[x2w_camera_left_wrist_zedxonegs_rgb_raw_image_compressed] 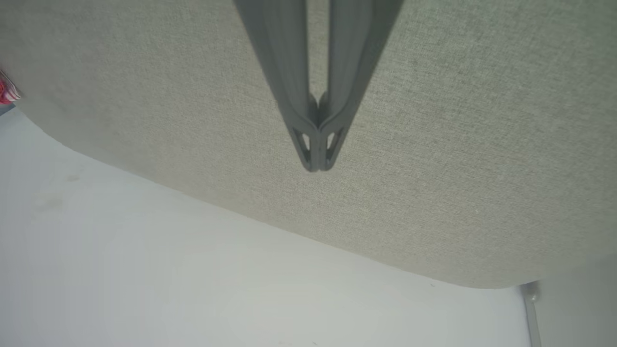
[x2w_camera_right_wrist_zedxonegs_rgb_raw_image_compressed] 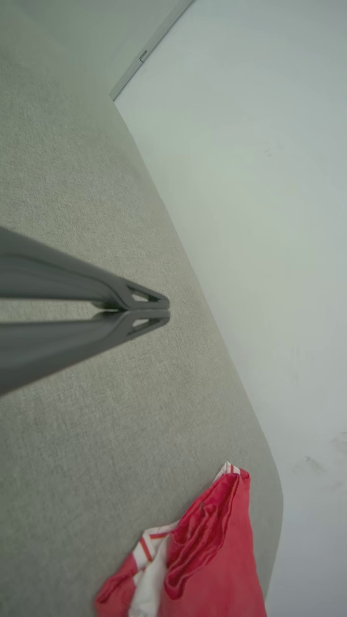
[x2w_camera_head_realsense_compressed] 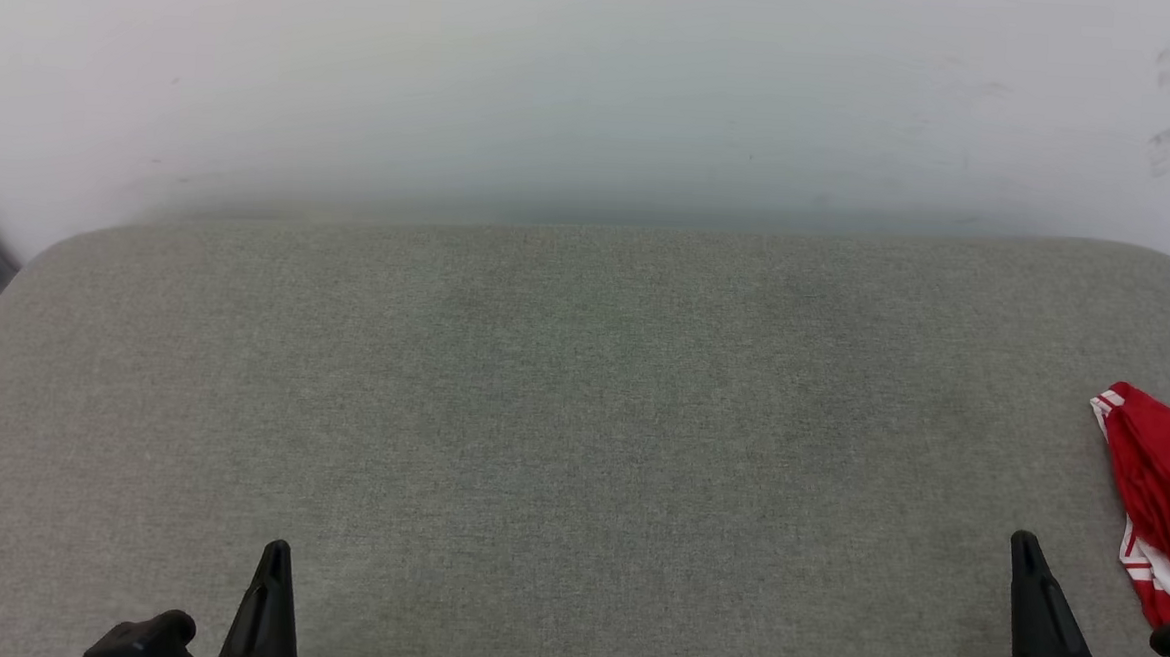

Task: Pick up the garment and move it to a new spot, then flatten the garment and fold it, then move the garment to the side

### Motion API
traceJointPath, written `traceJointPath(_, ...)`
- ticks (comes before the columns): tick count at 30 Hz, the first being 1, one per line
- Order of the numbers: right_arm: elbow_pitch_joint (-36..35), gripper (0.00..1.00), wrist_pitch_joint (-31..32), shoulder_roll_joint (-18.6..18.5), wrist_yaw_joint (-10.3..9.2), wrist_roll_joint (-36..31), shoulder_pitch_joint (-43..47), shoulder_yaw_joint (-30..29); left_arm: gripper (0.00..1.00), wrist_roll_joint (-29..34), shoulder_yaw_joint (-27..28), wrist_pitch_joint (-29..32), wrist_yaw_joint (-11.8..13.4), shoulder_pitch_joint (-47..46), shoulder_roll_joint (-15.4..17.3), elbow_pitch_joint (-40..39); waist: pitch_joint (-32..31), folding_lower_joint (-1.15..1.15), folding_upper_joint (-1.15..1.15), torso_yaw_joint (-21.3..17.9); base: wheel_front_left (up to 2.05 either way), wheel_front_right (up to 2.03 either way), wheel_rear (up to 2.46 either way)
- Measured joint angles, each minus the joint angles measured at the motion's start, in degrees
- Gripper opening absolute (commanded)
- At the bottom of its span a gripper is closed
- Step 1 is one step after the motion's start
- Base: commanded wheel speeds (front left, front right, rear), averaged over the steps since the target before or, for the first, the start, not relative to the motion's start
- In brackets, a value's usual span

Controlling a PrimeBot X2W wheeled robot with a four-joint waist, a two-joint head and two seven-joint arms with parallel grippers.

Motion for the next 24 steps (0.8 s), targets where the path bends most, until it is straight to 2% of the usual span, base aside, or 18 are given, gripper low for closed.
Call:
traceJointPath(5, 0.43, 0.0, 1.25, 0.0, 0.0, 4.86, -0.92, -0.09, 0.0, -5.34, 0.02, 0.99, -0.55, -1.12, 0.19, 0.89, 0.06, 0.0, 0.0, -0.05, 0.0, 0.0, 0.0)
traceJointPath(8, 1.05, 0.0, 2.59, -0.01, 0.0, 10.28, -1.88, -0.2, 0.0, -11.37, 0.07, 2.05, -1.18, -2.42, 0.41, 1.87, 0.13, 0.0, 0.0, -0.12, 0.0, 0.0, 0.0)
traceJointPath(24, 2.32, 0.0, 5.78, -0.02, -0.01, 23.08, -4.21, -0.46, 0.0, -25.47, 0.52, 4.95, -2.76, -5.33, 0.92, 3.7, 0.32, 0.0, 0.0, -0.29, 0.0, 0.0, 0.0)
